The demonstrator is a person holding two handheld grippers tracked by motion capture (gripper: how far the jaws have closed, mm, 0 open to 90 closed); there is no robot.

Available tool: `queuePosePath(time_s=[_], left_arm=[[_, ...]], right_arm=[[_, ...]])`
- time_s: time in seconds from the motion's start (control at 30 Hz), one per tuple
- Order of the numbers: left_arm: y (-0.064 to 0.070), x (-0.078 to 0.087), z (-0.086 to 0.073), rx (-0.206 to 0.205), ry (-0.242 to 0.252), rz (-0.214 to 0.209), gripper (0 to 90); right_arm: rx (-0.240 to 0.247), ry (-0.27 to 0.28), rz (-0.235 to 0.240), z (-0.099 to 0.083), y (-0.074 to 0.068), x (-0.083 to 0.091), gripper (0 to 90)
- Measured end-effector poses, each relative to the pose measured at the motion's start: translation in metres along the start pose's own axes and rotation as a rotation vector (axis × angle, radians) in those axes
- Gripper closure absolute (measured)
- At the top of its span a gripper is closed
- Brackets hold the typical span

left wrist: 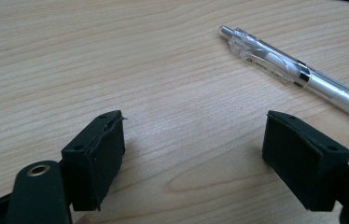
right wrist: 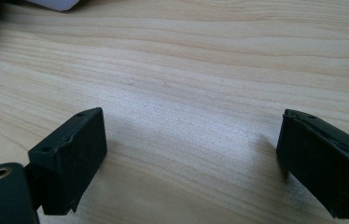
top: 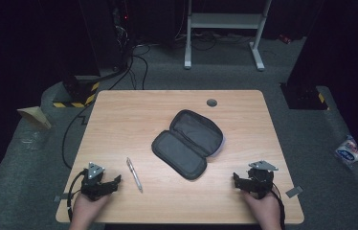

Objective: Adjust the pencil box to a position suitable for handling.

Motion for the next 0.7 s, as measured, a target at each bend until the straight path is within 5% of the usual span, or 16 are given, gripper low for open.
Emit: queuePosePath(time_s=[0.37, 0.7], left_arm=[[0.001, -0.002, 0.002, -0.042, -0.009, -0.037, 16.8], [0.002, -0.002, 0.002, -0.059, -0.018, -0.054, 14.8]], right_arm=[[0.085, 0.053, 0.031, -0.005, -0.009, 0.01, 34.3], [0.116, 0.109, 0.074, 0.007, -0.023, 0.018, 40.2]])
Point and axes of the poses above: each handheld gripper's, and its own axes: x roughly backward along the jaws, z roughly out of its top, y roughly to its right, the point moved 4 cm from there along -x, roughly forward along the jaws, and after that the axes turned 5 degrees about z, right-handed, at the moved point
